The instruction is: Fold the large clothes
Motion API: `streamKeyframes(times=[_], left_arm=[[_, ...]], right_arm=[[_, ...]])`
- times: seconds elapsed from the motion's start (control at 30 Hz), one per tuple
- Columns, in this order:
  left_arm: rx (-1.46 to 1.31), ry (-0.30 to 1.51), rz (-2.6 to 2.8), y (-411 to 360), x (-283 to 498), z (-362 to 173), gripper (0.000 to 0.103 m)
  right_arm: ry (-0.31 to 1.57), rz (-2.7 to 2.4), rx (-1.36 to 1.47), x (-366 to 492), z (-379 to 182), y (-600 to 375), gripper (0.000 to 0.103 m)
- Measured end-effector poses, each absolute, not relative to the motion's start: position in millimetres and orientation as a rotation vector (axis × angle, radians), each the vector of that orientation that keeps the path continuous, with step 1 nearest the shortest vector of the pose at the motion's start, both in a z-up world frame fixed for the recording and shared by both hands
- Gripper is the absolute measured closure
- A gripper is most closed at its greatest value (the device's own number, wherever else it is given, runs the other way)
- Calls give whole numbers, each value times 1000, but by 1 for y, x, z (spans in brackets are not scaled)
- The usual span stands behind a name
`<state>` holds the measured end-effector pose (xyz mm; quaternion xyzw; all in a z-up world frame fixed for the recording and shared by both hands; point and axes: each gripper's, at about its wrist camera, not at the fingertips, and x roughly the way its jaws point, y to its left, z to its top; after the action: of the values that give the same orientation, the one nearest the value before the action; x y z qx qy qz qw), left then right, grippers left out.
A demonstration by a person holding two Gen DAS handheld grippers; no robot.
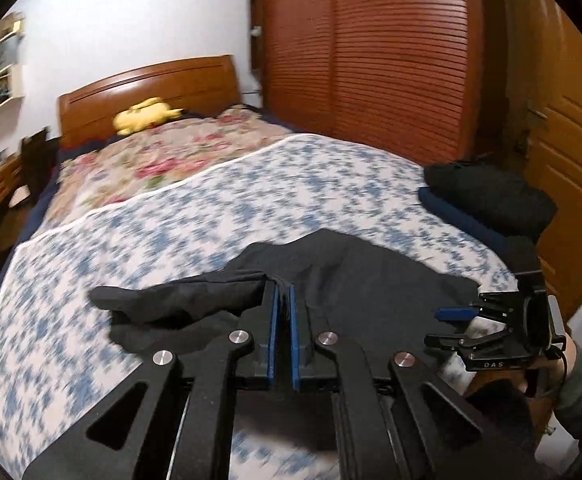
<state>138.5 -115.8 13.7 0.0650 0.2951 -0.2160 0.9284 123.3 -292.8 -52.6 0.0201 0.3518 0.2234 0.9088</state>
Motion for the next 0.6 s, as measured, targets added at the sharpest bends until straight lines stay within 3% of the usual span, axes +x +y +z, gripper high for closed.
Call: streamKeyframes(times=[0.33, 0.6], left_arm=[[207, 661, -690, -271, 170, -8, 99], [194, 739, -742, -308, 168, -46, 99]], right_arm=[[721, 331, 107, 110, -58, -385, 49], [745, 288, 118, 84, -52, -401, 49]])
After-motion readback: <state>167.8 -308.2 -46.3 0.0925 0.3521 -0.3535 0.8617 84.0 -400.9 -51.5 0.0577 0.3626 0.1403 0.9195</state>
